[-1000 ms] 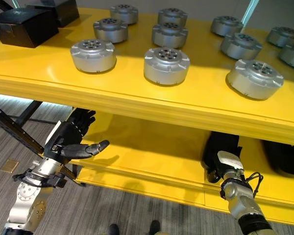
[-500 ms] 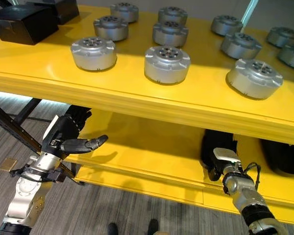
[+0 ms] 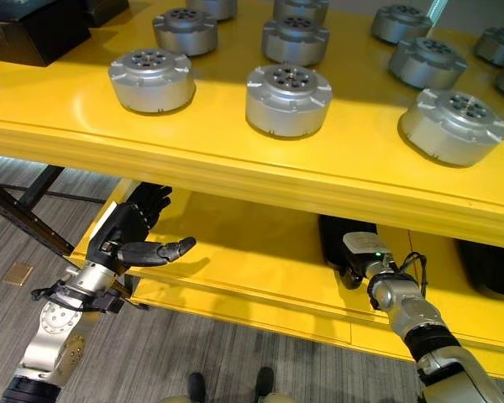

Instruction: Move parts from the plastic box to the shelf.

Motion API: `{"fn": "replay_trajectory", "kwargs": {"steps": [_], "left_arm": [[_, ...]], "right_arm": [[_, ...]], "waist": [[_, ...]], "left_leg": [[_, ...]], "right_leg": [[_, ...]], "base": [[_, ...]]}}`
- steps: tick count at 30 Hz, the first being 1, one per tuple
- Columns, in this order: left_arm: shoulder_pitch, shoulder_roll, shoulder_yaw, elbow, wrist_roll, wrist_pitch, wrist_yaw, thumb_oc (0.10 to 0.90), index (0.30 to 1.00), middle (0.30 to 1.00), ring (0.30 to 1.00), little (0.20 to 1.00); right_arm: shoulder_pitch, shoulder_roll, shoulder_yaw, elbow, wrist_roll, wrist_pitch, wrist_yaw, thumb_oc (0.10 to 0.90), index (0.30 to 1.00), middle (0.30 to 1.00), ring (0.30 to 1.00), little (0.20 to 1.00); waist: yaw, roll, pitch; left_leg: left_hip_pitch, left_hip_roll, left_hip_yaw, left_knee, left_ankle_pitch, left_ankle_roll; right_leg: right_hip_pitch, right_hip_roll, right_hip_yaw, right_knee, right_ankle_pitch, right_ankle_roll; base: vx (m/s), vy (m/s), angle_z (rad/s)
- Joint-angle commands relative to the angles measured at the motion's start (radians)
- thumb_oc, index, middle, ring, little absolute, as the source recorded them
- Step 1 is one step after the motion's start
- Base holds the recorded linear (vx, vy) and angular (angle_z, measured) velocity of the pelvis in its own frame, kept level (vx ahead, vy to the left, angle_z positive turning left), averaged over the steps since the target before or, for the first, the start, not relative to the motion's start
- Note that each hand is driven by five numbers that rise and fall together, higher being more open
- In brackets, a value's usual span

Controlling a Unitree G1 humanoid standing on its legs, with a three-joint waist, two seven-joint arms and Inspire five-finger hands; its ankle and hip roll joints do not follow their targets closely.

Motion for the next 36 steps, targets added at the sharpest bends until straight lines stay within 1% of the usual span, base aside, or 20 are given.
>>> {"fn": "replay_trajectory", "kwargs": {"steps": [1, 2, 5, 11, 15, 18, 19, 20, 21, 22, 24, 26, 28, 31, 36], "left_arm": [[-0.135, 0.036, 0.008, -0.083, -0.046, -0.141, -0.025, 0.900, 1.000, 1.000, 1.000, 1.000], [-0.136, 0.038, 0.008, -0.085, -0.053, -0.128, -0.030, 0.900, 1.000, 1.000, 1.000, 1.000], [-0.137, 0.036, 0.002, -0.086, -0.054, -0.126, -0.027, 0.900, 1.000, 1.000, 1.000, 1.000], [-0.129, 0.031, 0.000, -0.094, -0.089, -0.127, -0.062, 0.900, 1.000, 1.000, 1.000, 1.000], [-0.114, 0.028, 0.001, -0.107, -0.091, -0.129, -0.066, 0.900, 1.000, 1.000, 1.000, 1.000], [-0.104, 0.025, 0.003, -0.107, -0.091, -0.123, -0.070, 0.900, 1.000, 1.000, 1.000, 1.000], [-0.101, 0.025, 0.005, -0.109, -0.094, -0.121, -0.072, 0.900, 1.000, 1.000, 1.000, 1.000], [-0.099, 0.024, 0.007, -0.109, -0.097, -0.118, -0.075, 0.900, 1.000, 1.000, 1.000, 1.000], [-0.098, 0.024, 0.008, -0.109, -0.097, -0.117, -0.077, 0.900, 1.000, 1.000, 1.000, 1.000], [-0.094, 0.021, 0.010, -0.112, -0.097, -0.112, -0.080, 0.900, 1.000, 1.000, 1.000, 1.000], [-0.086, 0.017, 0.017, -0.111, -0.101, -0.112, -0.094, 0.900, 1.000, 1.000, 1.000, 1.000], [-0.083, 0.013, 0.019, -0.112, -0.107, -0.113, -0.106, 0.900, 1.000, 1.000, 1.000, 1.000], [-0.080, 0.010, 0.022, -0.118, -0.120, -0.107, -0.125, 0.900, 1.000, 1.000, 1.000, 1.000], [-0.060, 0.000, 0.029, -0.130, -0.154, -0.096, -0.166, 0.900, 1.000, 1.000, 1.000, 1.000], [-0.046, -0.008, 0.028, -0.139, -0.148, -0.086, -0.175, 0.900, 1.000, 1.000, 1.000, 1.000]], "right_arm": [[-0.108, -0.049, 0.052, 0.063, 0.018, 0.019, -0.052, 0.400, 0.300, 0.300, 0.300, 0.300], [-0.112, -0.053, 0.050, 0.066, 0.026, 0.024, -0.049, 0.400, 0.300, 0.300, 0.300, 0.300], [-0.118, -0.053, 0.044, 0.080, 0.036, 0.041, -0.052, 0.400, 0.300, 0.300, 0.300, 0.300], [-0.114, -0.056, 0.029, 0.099, 0.048, 0.039, -0.062, 0.400, 0.300, 0.300, 0.300, 0.300], [-0.099, -0.058, 0.018, 0.102, 0.031, 0.027, -0.047, 0.400, 0.300, 0.300, 0.300, 0.300], [-0.086, -0.052, 0.017, 0.095, 0.052, 0.028, -0.026, 0.400, 0.300, 0.300, 0.300, 0.300], [-0.082, -0.046, 0.013, 0.090, 0.065, 0.022, 0.008, 0.518, 0.465, 0.465, 0.465, 0.465], [-0.076, -0.045, 0.011, 0.084, 0.069, 0.013, 0.022, 0.647, 0.646, 0.646, 0.646, 0.646], [-0.073, -0.044, 0.011, 0.080, 0.070, 0.010, 0.024, 0.759, 0.802, 0.802, 0.802, 0.802], [-0.064, -0.041, 0.011, 0.067, 0.065, 0.006, 0.038, 0.900, 1.000, 1.000, 1.000, 1.000], [-0.051, -0.038, 0.009, 0.047, 0.072, -0.008, 0.097, 0.900, 1.000, 1.000, 1.000, 1.000], [-0.039, -0.038, 0.008, 0.027, 0.061, -0.015, 0.125, 0.900, 1.000, 1.000, 1.000, 1.000], [-0.026, -0.040, 0.009, 0.010, 0.062, -0.016, 0.145, 0.900, 1.000, 1.000, 1.000, 1.000], [0.033, -0.037, -0.006, -0.055, 0.052, -0.002, 0.215, 0.900, 1.000, 1.000, 1.000, 1.000], [0.095, -0.028, -0.030, -0.086, 0.057, 0.024, 0.233, 0.900, 1.000, 1.000, 1.000, 1.000]], "waist": [[0.035, -0.017, 0.004], [0.035, -0.015, 0.006], [0.035, -0.010, 0.013], [0.034, -0.007, 0.014], [0.034, -0.004, 0.009], [0.034, -0.005, 0.000], [0.033, -0.005, -0.002], [0.033, -0.005, -0.003], [0.032, -0.006, -0.003], [0.031, -0.007, -0.006], [0.030, -0.009, -0.011], [0.028, -0.011, -0.013], [0.026, -0.013, -0.014], [0.018, -0.021, -0.021], [0.012, -0.033, -0.029]], "left_leg": [[-0.040, 0.019, 0.009, 0.087, -0.078, -0.025], [-0.042, 0.018, 0.007, 0.087, -0.079, -0.025], [-0.046, 0.019, 0.004, 0.089, -0.077, -0.027], [-0.045, 0.022, 0.000, 0.091, -0.074, -0.030], [-0.039, 0.024, -0.003, 0.093, -0.073, -0.032], [-0.031, 0.023, -0.004, 0.092, -0.073, -0.032], [-0.028, 0.024, -0.003, 0.092, -0.074, -0.033], [-0.025, 0.024, -0.003, 0.091, -0.073, -0.033], [-0.024, 0.025, -0.002, 0.091, -0.073, -0.033], [-0.020, 0.025, -0.002, 0.090, -0.073, -0.033], [-0.014, 0.025, 0.000, 0.088, -0.073, -0.033], [-0.012, 0.025, 0.002, 0.088, -0.073, -0.033], [-0.010, 0.025, 0.002, 0.087, -0.073, -0.033], [0.000, 0.025, 0.008, 0.083, -0.073, -0.031], [0.012, 0.024, 0.016, 0.083, -0.077, -0.025]], "right_leg": [[-0.054, -0.013, 0.060, 0.134, -0.117, 0.035], [-0.056, -0.012, 0.060, 0.133, -0.118, 0.034], [-0.059, -0.012, 0.061, 0.136, -0.120, 0.032], [-0.054, -0.012, 0.061, 0.138, -0.122, 0.030], [-0.046, -0.014, 0.059, 0.143, -0.125, 0.028], [-0.035, -0.015, 0.059, 0.139, -0.126, 0.028], [-0.033, -0.016, 0.059, 0.140, -0.126, 0.028], [-0.031, -0.016, 0.059, 0.140, -0.126, 0.029], [-0.031, -0.017, 0.059, 0.140, -0.126, 0.029], [-0.027, -0.017, 0.059, 0.140, -0.127, 0.029], [-0.022, -0.018, 0.060, 0.138, -0.126, 0.030], [-0.021, -0.018, 0.060, 0.140, -0.126, 0.031], [-0.020, -0.019, 0.062, 0.140, -0.126, 0.031], [-0.012, -0.019, 0.066, 0.137, -0.124, 0.034], [-0.002, -0.020, 0.073, 0.134, -0.120, 0.039]], "base": [[0.00, 0.000, 0.00], [0.00, 0.000, 0.00], [0.00, 0.000, 0.00], [0.01, 0.000, 0.00], [0.04, 0.011, 0.01], [0.06, 0.018, 0.06], [0.04, 0.024, 0.09], [0.04, 0.025, 0.07], [0.04, 0.024, 0.06], [0.05, 0.024, 0.03], [0.05, 0.024, 0.01], [0.00, 0.000, 0.00], [0.00, 0.000, 0.00], [0.04, 0.020, 0.00], [0.03, 0.007, -0.04]]}}
